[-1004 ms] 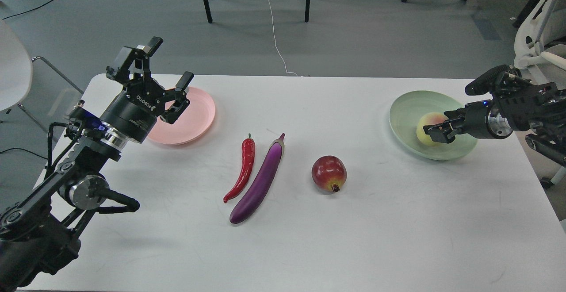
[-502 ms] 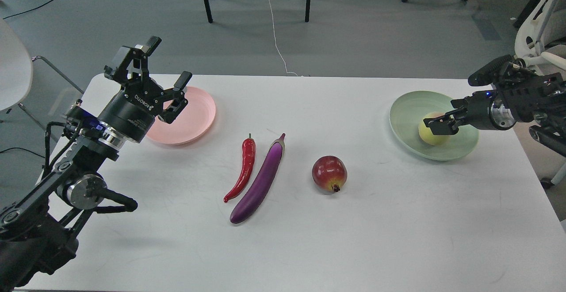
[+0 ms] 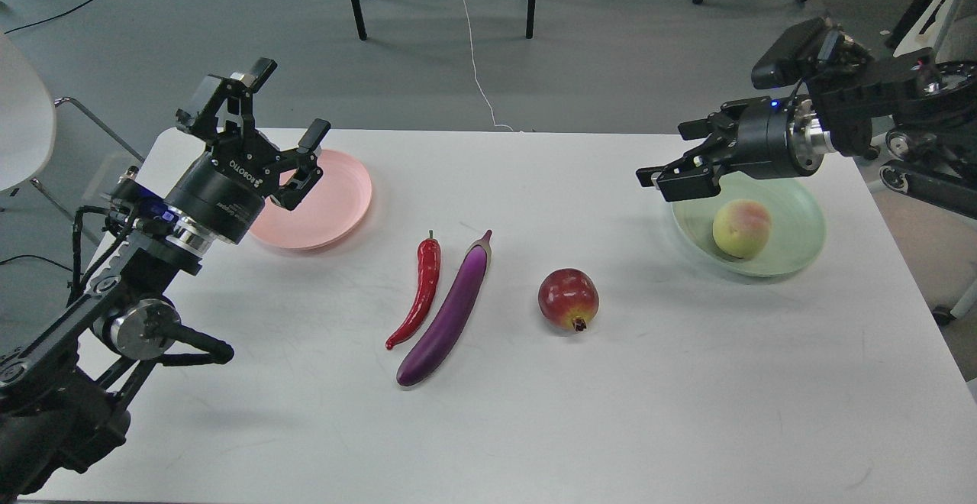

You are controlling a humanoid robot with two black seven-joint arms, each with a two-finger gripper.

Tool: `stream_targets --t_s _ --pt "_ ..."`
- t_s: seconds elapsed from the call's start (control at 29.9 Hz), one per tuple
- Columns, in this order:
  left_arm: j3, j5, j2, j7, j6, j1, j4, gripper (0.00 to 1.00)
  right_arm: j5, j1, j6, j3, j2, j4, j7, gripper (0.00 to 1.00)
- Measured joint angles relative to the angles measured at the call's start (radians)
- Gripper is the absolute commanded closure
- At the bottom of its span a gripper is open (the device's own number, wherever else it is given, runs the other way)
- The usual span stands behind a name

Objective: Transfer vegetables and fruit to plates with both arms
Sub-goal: 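Reach the right gripper down and grasp the red apple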

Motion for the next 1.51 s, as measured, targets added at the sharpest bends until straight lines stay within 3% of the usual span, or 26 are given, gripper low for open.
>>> stream_targets --t_s 0.23,0.57,1.17,1.3,1.44,1.51 --pt "0.001 0.000 0.011 0.000 0.001 0.001 -0.012 0.02 -0.006 -0.003 0.035 -0.069 0.137 0.026 0.000 0.01" --pt "0.000 0.001 0.040 0.000 0.001 0.027 -0.036 0.02 -0.005 -0.072 0.035 -0.143 0.381 -0.134 0.000 0.01" --pt "-0.007 0.000 0.061 0.000 0.001 0.039 -0.040 0.02 -0.004 -0.142 0.016 -0.178 0.511 -0.279 0.000 0.06" --pt "-0.010 0.000 0.060 0.000 0.001 0.041 -0.040 0.02 -0.004 -0.149 0.015 -0.179 0.516 -0.290 0.000 0.13" --pt "-0.015 0.000 0.059 0.000 0.001 0.041 -0.040 0.02 -0.003 -0.148 0.017 -0.196 0.516 -0.290 0.000 0.45" --pt "-0.015 0.000 0.058 0.000 0.001 0.041 -0.040 0.02 -0.002 -0.145 0.021 -0.202 0.516 -0.288 0.000 0.54"
